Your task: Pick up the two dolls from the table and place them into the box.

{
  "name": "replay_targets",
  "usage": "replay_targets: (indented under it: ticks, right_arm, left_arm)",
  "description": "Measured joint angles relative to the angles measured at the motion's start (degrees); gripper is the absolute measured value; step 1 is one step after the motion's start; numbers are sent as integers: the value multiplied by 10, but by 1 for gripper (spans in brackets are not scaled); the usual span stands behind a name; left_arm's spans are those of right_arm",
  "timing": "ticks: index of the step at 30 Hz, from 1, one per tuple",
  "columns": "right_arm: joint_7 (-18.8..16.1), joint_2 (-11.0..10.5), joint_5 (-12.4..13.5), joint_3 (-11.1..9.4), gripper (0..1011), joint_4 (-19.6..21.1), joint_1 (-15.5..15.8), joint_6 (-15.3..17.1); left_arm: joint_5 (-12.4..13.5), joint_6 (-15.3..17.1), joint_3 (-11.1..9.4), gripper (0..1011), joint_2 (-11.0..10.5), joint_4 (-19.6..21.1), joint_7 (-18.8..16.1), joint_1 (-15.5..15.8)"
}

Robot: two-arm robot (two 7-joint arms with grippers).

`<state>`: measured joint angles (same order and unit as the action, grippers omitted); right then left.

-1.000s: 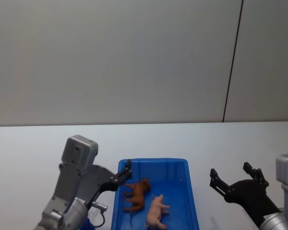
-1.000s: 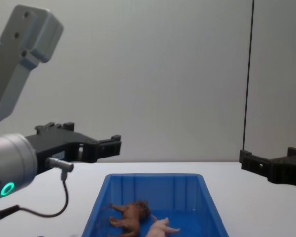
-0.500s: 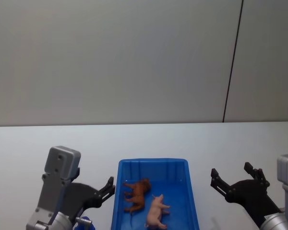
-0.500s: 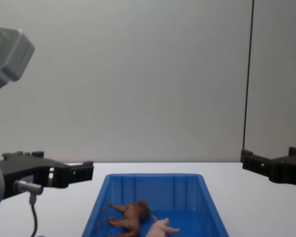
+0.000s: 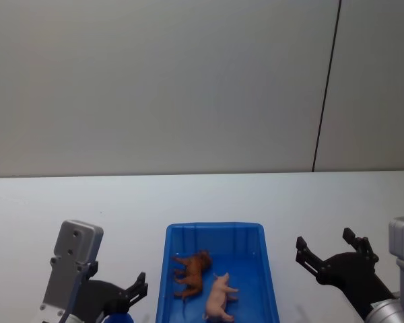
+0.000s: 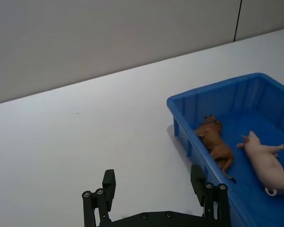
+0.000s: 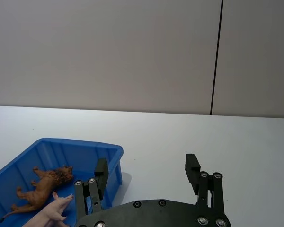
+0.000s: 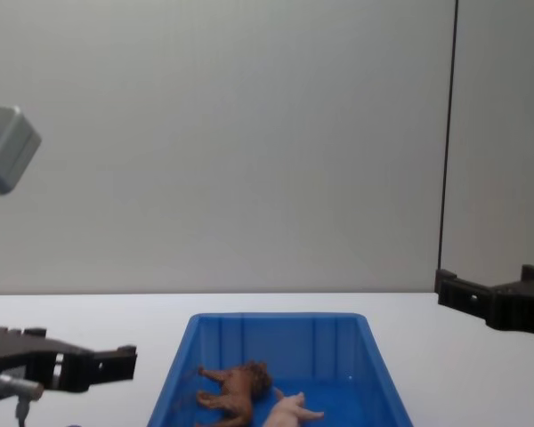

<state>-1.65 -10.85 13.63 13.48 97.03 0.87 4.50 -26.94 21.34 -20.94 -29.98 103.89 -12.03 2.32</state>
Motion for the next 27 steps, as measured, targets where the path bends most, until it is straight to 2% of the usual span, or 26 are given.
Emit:
replay_targets:
  ticks: [10,21,27]
  right_arm:
    - [0,0,0,0,1001,0,0,0]
    - [0,0,0,0,1001,0,0,0]
    - [0,0,0,0,1001,0,0,0]
  left_arm:
    - [-8,18,5,1001,-1,-17,7,-5]
    - [-15,24,9,1002,1,-32,21,-7]
    - [-18,25,10,887,3,-42,31,-7]
